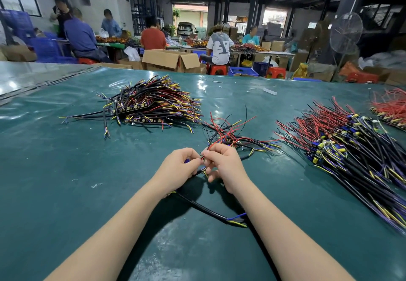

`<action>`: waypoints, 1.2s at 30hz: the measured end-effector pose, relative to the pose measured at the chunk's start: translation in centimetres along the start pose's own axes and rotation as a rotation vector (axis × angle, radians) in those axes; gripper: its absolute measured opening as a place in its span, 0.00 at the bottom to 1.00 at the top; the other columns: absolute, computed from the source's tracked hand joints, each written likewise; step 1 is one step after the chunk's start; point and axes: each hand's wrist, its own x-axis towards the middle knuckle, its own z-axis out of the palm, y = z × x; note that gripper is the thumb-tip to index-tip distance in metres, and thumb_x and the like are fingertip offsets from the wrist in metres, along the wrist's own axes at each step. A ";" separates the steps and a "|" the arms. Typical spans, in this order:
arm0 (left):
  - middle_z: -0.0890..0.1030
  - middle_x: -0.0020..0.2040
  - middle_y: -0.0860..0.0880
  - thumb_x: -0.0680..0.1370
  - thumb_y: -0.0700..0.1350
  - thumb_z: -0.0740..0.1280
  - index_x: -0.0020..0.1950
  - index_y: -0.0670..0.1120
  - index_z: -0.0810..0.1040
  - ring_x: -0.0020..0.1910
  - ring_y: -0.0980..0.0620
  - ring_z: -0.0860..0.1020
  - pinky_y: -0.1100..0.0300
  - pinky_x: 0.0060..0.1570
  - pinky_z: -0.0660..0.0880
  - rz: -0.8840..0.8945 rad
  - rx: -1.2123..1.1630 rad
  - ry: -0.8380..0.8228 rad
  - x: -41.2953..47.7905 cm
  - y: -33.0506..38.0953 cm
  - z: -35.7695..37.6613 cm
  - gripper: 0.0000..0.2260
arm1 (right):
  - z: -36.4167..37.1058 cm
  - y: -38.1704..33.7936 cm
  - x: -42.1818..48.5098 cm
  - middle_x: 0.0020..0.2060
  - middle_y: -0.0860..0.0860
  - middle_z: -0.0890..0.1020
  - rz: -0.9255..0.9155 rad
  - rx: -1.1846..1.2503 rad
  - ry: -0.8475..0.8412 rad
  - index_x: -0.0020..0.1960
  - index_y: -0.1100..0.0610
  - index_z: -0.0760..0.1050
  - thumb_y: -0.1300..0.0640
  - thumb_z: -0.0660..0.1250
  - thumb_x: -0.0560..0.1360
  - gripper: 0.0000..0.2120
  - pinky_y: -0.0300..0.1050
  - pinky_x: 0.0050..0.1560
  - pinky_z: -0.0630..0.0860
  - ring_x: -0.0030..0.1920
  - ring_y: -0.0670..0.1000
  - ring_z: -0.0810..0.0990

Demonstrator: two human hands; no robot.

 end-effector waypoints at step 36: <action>0.68 0.21 0.55 0.77 0.37 0.62 0.36 0.45 0.71 0.19 0.59 0.62 0.72 0.20 0.58 0.026 -0.089 -0.211 -0.4 1.0 -0.2 0.10 | -4.3 -1.5 1.5 0.17 0.49 0.72 0.203 0.773 0.320 0.36 0.61 0.70 0.63 0.56 0.78 0.13 0.32 0.17 0.68 0.16 0.43 0.71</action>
